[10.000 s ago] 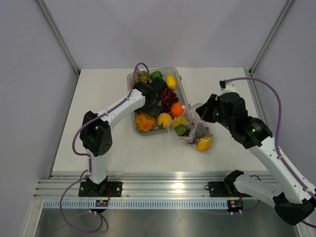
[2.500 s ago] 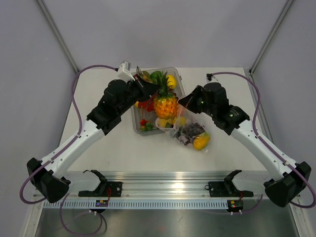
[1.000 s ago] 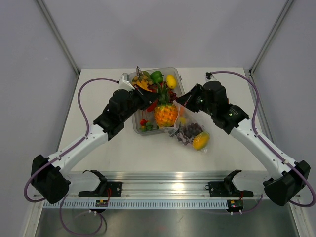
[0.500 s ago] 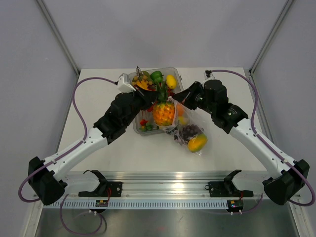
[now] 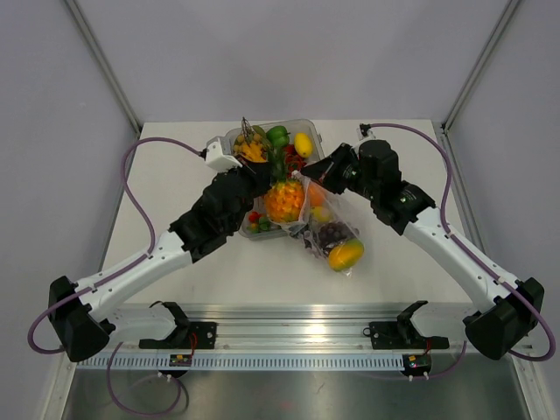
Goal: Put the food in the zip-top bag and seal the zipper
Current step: Place the fake fruit in the zipper food storage bag.
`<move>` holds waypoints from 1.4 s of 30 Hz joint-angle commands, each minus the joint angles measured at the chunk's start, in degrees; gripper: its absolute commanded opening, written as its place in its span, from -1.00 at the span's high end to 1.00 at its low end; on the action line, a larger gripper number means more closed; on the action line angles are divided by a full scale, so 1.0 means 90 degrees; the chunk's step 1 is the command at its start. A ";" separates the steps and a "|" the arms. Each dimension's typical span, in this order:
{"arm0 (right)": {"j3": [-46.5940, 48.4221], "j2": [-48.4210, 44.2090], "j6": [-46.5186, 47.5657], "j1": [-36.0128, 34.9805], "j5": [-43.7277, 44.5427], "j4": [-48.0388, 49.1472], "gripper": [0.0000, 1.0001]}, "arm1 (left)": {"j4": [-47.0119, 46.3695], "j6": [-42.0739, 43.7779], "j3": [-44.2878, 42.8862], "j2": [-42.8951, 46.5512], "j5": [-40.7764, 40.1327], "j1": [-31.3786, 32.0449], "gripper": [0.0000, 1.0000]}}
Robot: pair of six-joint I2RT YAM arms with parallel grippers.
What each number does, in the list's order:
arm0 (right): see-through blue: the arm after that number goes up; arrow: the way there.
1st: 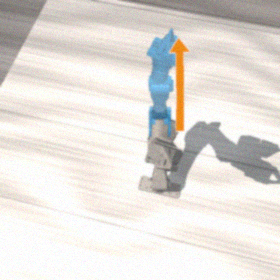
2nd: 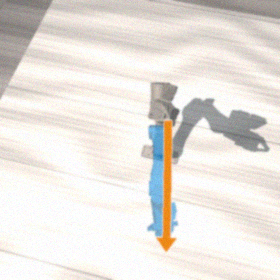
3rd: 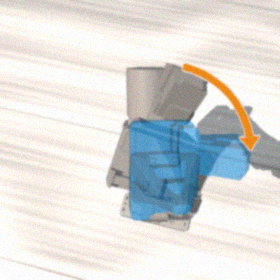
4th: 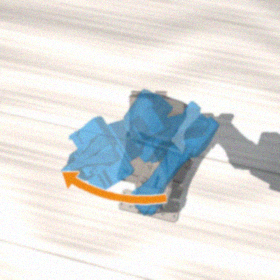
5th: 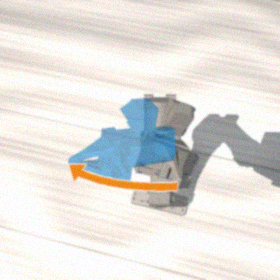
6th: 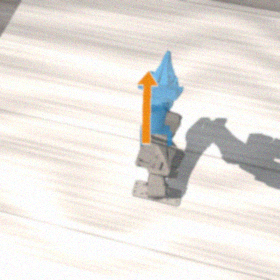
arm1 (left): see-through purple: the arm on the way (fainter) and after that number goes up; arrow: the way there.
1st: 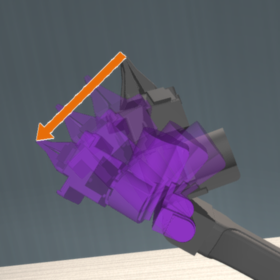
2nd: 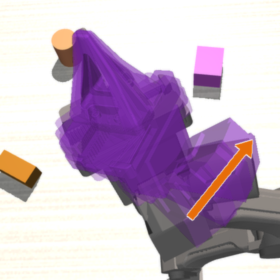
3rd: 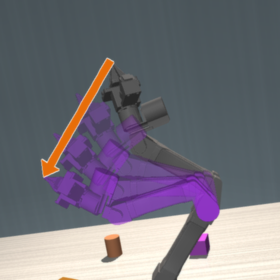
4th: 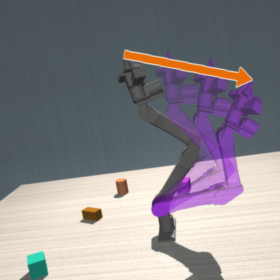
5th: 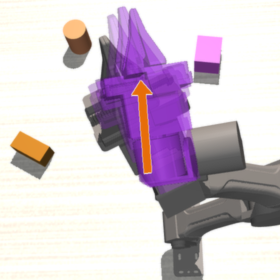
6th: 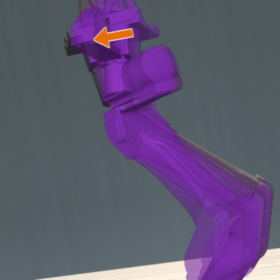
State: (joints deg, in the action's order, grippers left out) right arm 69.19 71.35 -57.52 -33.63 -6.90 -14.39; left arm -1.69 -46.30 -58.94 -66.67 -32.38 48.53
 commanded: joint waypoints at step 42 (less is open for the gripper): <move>0.0388 -0.0057 0.0667 -0.0365 0.0316 -0.1338 0.10 | -0.0847 0.1444 -0.0336 -0.0873 -0.2379 0.1238 1.00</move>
State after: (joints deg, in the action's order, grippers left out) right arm 70.85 73.34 -55.70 -35.55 -6.96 -22.50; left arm -6.61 -31.11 -59.55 -74.63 -53.04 59.42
